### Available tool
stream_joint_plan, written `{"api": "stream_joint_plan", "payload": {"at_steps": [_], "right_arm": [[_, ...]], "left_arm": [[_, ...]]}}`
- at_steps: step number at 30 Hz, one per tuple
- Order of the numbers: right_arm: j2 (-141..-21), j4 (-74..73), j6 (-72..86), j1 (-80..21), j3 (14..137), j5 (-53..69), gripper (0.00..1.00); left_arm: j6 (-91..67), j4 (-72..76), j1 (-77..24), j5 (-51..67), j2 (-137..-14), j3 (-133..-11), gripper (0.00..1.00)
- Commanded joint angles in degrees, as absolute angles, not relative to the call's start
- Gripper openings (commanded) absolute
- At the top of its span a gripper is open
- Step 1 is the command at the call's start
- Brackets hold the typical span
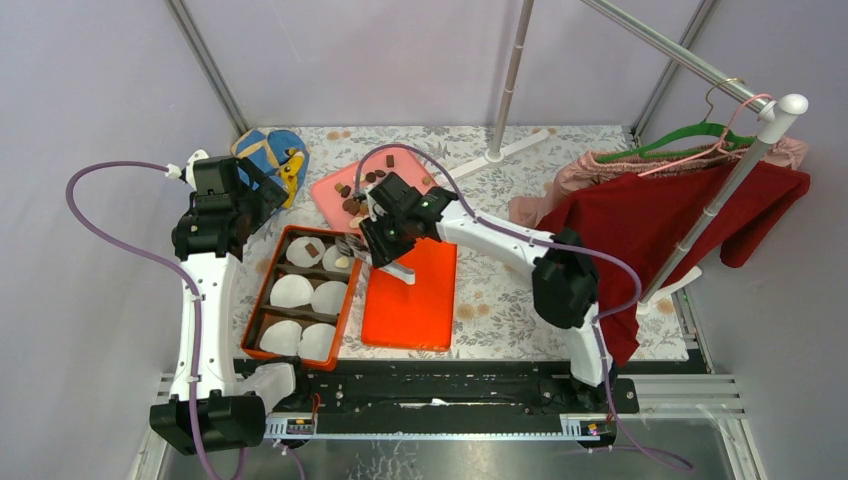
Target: Pack the chocolate
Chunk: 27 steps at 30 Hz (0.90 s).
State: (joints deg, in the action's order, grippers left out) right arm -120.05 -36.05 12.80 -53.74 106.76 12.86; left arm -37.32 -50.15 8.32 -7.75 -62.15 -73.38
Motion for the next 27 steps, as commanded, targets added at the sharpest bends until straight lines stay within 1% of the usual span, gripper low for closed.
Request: {"api": "stream_joint_plan", "payload": {"at_steps": [1, 8, 13, 15, 18, 22, 27], "right_arm": [[-105.9, -28.8, 13.8, -53.9, 102.3, 5.7, 0.38], [-91.6, -24.3, 14.9, -51.4, 85.3, -7.2, 0.37], [-82.3, -23.2, 17.3, -44.4, 71.8, -15.6, 0.38], [-80.2, -23.2, 17.4, -41.5, 66.4, -17.9, 0.39], [-79.9, -21.2, 16.6, -37.5, 60.0, -19.0, 0.40], [-82.7, -17.3, 15.4, -35.7, 56.4, -19.2, 0.40], [-86.5, -5.5, 14.5, -34.8, 51.0, -13.5, 0.42]], "left_arm": [[-36.3, -49.6, 8.7, -8.3, -61.6, -74.2, 0.99], [-36.6, -49.7, 8.7, -7.7, -61.6, -73.9, 0.99], [-37.0, -49.7, 8.8, -6.9, -61.6, -73.4, 0.99], [-37.0, -49.4, 8.7, -6.6, -61.4, -72.9, 0.99], [-37.1, -48.4, 8.7, -5.8, -61.1, -71.8, 0.99], [-37.3, -48.2, 8.7, -4.6, -61.6, -71.4, 0.99], [-37.4, -47.8, 8.8, -4.3, -61.4, -71.3, 0.99]]}}
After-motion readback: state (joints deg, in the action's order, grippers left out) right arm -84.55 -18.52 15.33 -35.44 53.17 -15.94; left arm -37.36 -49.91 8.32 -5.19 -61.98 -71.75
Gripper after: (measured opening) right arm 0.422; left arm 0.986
